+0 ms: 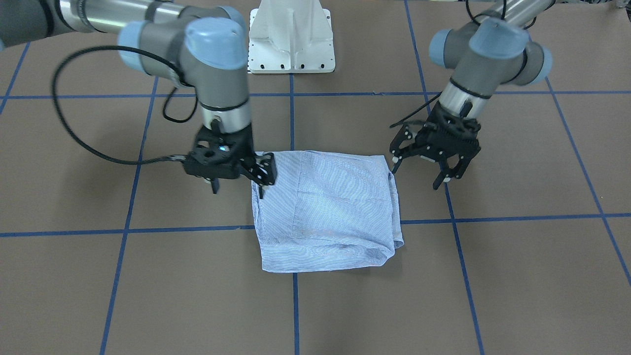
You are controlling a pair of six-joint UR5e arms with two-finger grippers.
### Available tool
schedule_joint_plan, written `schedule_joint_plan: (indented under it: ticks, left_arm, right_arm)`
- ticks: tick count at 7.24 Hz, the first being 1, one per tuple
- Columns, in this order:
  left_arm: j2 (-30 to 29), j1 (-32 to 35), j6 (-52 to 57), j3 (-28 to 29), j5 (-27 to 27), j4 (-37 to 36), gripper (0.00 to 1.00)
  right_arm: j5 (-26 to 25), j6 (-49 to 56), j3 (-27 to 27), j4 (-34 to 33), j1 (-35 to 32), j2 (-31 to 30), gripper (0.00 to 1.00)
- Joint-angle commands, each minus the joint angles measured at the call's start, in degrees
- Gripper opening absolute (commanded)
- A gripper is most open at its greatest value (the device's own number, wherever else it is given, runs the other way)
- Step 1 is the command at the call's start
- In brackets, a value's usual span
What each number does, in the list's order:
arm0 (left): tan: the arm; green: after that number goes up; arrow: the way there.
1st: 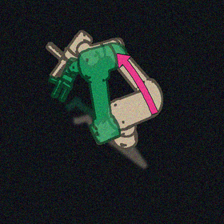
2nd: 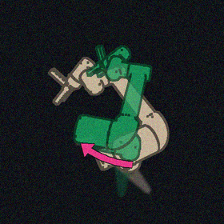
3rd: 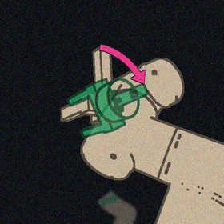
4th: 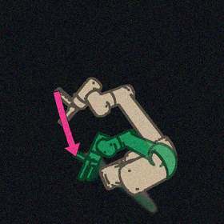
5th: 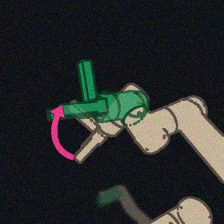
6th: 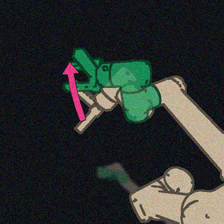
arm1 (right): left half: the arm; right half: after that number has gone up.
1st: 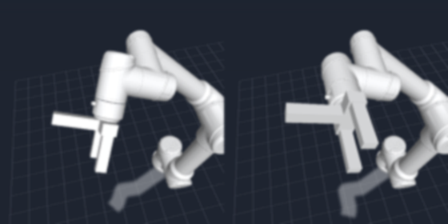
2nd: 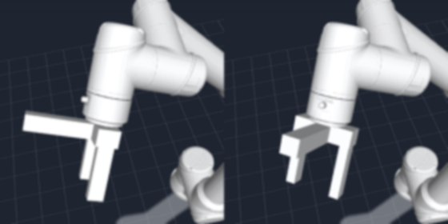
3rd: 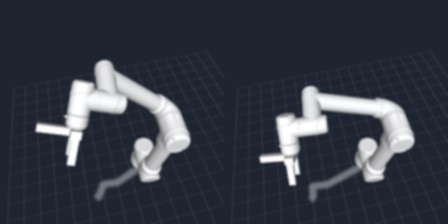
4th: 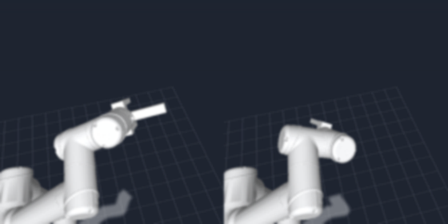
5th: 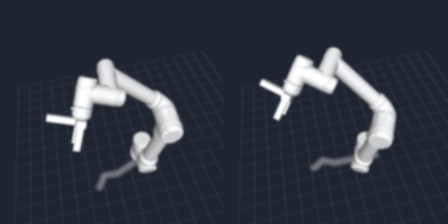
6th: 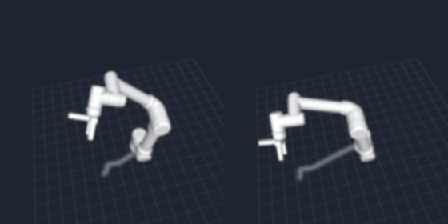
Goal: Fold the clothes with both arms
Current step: 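Release the shirt and raise both grippers away from it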
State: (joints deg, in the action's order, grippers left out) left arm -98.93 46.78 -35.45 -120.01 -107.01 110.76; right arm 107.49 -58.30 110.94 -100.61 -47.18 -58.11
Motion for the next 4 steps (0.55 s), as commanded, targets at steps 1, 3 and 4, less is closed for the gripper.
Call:
schedule_joint_plan:
  ticks: [1, 3, 4]
  left_arm:
    - [8.3, 10.7, 19.7, -5.0, -6.3, -4.4, 1.0]
    - [14.9, 29.7, 47.9, 0.3, -15.0, -4.5, 1.0]
    - [15.3, 37.4, 59.0, 6.1, -18.6, -4.5, 1.0]
  right_arm:
    - [11.5, 25.6, 6.6, -2.4, -14.3, -14.0, 1.0]
    - [17.8, 53.6, 6.0, -2.0, -29.6, -27.3, 1.0]
    - [19.1, 63.9, 4.7, -2.2, -35.5, -31.6, 1.0]
